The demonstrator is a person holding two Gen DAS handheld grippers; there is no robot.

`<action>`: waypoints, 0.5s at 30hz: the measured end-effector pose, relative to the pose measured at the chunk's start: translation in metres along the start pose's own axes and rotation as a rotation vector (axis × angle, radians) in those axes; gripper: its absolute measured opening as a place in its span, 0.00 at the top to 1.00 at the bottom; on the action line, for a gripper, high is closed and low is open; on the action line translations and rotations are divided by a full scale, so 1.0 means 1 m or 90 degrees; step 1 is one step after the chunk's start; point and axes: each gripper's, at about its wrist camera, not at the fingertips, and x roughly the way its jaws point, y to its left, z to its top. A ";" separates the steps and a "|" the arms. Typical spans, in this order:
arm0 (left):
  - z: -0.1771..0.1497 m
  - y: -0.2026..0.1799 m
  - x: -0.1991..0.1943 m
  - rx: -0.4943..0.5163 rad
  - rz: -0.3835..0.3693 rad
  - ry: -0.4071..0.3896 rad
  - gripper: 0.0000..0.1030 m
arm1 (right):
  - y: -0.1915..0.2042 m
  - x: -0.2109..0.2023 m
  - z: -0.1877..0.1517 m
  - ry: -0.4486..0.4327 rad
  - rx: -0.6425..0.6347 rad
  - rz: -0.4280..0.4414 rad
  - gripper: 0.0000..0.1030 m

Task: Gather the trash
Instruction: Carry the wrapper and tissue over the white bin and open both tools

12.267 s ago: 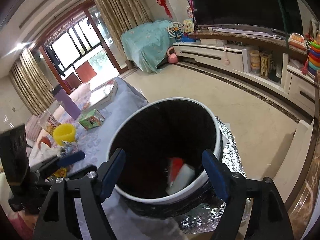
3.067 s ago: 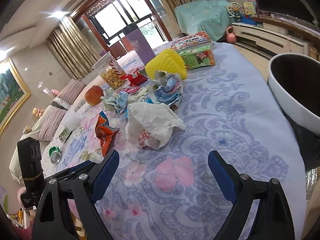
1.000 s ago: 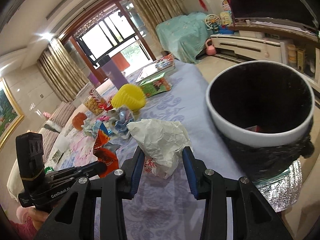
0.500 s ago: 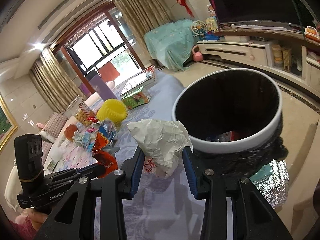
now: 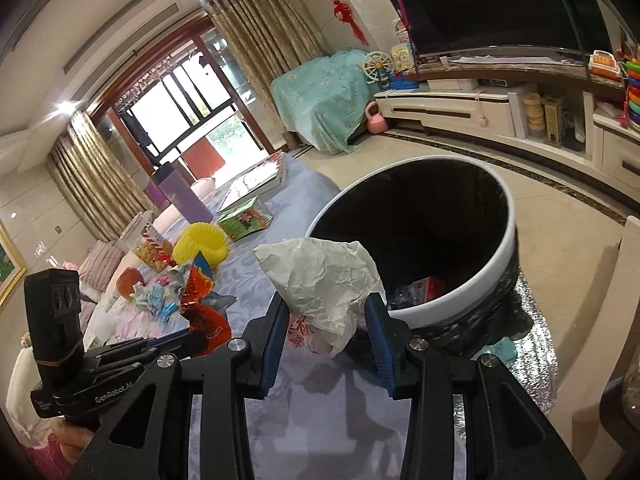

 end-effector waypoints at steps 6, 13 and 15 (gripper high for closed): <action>0.011 -0.011 0.011 0.016 -0.006 0.000 0.92 | -0.012 -0.005 0.009 -0.010 0.003 -0.015 0.61; 0.029 -0.025 0.028 0.039 -0.014 0.012 0.92 | -0.026 -0.006 0.021 -0.021 0.006 -0.034 0.61; 0.036 -0.029 0.033 0.044 -0.014 0.012 0.92 | -0.031 -0.006 0.025 -0.022 0.005 -0.040 0.61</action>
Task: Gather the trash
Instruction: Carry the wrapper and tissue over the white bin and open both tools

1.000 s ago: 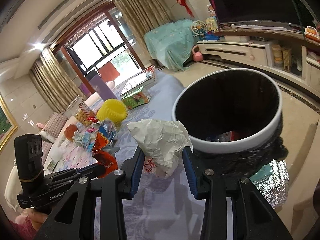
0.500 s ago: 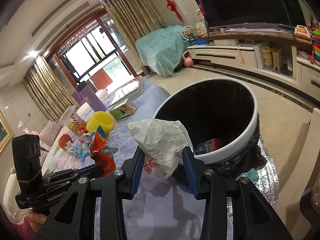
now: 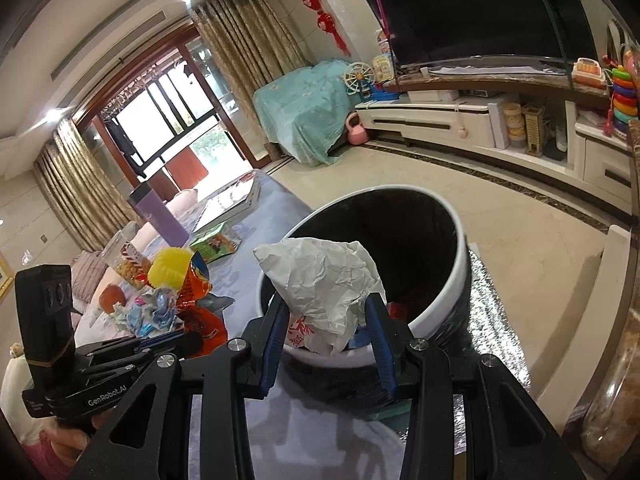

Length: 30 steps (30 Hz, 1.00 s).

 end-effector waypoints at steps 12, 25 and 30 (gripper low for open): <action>0.035 -0.015 0.036 0.026 0.003 0.013 0.92 | -0.017 0.016 0.022 0.007 -0.015 -0.027 0.60; 0.054 -0.018 0.073 0.026 0.000 0.046 0.91 | -0.028 0.028 0.031 0.029 -0.017 -0.035 0.58; 0.055 -0.020 0.080 0.028 0.002 0.051 0.90 | -0.031 0.032 0.035 0.035 -0.017 -0.038 0.57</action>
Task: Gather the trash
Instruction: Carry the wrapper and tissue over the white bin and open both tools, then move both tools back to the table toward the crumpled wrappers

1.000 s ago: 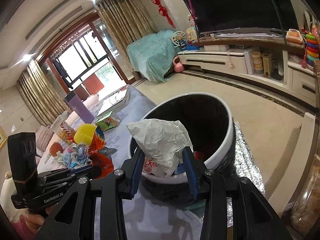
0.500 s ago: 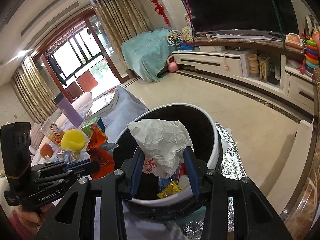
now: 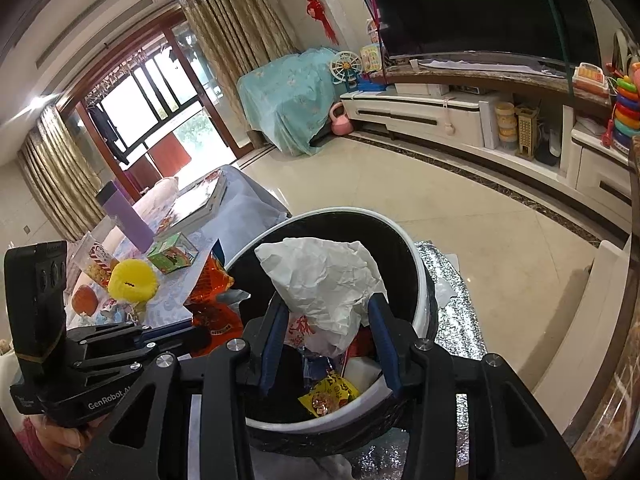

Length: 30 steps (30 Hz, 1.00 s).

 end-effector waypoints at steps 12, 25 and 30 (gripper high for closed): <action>0.000 0.003 -0.001 -0.011 -0.008 0.002 0.72 | -0.002 -0.003 0.006 0.003 0.000 -0.003 0.28; -0.068 0.042 -0.050 -0.098 0.005 -0.024 0.54 | 0.028 -0.009 -0.015 0.007 -0.002 0.029 0.15; -0.096 0.064 -0.073 -0.137 0.018 -0.036 0.54 | 0.051 -0.009 -0.027 0.011 -0.010 0.052 0.14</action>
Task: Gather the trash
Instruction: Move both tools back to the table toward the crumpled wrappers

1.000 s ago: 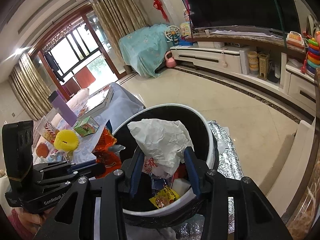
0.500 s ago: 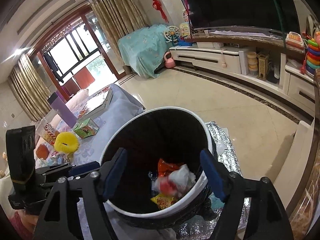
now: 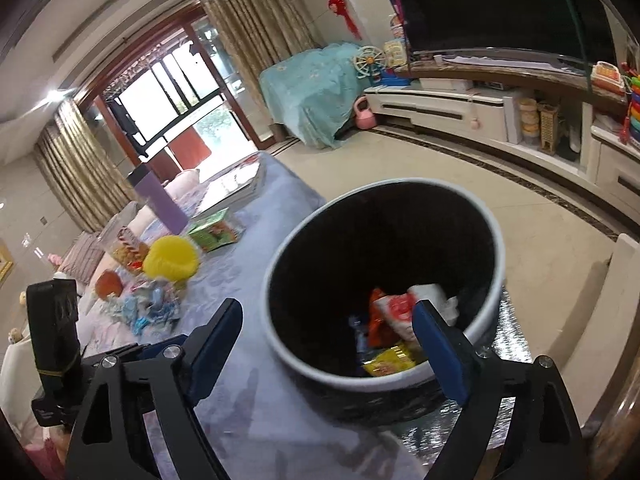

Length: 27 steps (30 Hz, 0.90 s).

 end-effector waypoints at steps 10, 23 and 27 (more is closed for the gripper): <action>-0.037 0.039 -0.055 -0.043 0.040 -0.030 0.51 | 0.051 0.013 -0.019 0.026 -0.030 0.050 0.14; -0.078 0.103 -0.107 -0.149 0.091 -0.047 0.49 | 0.118 0.042 -0.047 0.067 -0.075 0.110 0.14; -0.084 0.121 -0.115 -0.173 0.108 -0.050 0.48 | 0.135 0.056 -0.055 0.089 -0.085 0.125 0.14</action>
